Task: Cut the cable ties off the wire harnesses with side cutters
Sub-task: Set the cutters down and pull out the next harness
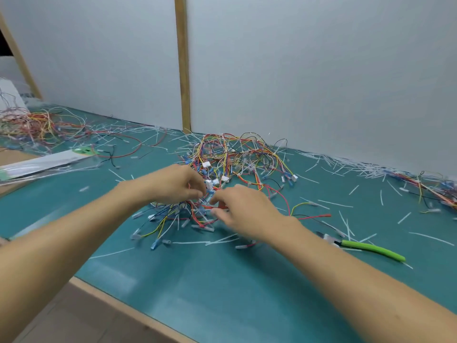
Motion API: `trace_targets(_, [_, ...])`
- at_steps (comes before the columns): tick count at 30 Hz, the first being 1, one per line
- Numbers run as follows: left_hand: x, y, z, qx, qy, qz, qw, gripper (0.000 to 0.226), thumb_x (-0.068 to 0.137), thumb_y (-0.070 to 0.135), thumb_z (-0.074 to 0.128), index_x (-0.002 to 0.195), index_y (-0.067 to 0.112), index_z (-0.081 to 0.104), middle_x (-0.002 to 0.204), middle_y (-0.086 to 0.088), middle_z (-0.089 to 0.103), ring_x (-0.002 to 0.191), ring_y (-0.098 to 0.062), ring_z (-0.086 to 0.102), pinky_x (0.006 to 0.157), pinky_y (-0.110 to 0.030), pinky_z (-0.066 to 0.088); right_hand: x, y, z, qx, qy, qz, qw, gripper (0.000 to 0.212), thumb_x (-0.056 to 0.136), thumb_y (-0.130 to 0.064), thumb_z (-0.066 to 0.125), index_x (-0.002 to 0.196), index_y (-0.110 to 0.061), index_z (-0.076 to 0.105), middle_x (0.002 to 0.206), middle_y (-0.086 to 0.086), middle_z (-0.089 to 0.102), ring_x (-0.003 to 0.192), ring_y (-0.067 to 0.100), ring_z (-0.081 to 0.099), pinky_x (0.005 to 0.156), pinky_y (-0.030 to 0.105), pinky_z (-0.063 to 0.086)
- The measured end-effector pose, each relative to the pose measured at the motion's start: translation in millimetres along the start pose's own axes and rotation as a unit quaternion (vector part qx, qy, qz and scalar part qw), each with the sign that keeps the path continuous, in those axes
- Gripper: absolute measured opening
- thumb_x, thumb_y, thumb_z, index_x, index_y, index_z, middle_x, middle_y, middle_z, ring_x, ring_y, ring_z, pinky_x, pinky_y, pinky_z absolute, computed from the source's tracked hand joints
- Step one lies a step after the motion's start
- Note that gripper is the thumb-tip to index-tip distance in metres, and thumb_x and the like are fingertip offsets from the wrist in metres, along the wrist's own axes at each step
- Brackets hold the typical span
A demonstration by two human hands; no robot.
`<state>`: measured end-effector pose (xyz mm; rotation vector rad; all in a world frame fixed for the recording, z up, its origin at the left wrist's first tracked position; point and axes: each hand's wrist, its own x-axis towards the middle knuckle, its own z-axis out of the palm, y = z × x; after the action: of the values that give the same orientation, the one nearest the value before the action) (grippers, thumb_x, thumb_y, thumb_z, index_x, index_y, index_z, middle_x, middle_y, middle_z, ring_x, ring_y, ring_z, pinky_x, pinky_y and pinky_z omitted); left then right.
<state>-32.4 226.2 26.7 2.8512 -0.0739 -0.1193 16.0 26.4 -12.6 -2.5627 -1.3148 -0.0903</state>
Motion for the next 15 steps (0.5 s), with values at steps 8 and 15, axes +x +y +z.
trace_targets(8, [-13,-9,-10,0.204,0.104,-0.031,0.973,0.026,0.087,0.02,0.059,0.111,0.031,0.057,0.113,0.006,0.057,0.105,-0.025,0.06,0.077,-0.034,0.037,13,5,-18,0.065,0.169,0.036,0.983,0.023,0.104,-0.032,0.055,0.103,-0.024,0.076,0.102,-0.001,0.072,0.098,0.026,0.064,0.074,0.037,0.049])
trace_targets(15, [-17,0,-48,-0.061,0.318,-0.01,0.946,0.05,0.078,-0.014,0.05,0.102,0.027,0.065,0.092,0.007,0.067,0.082,-0.019,0.064,0.082,-0.042,0.054,10,5,-20,0.099,0.032,0.019,0.994,0.018,0.103,-0.029,0.056,0.099,-0.02,0.071,0.085,-0.007,0.065,0.085,0.021,0.058,0.073,0.036,0.044])
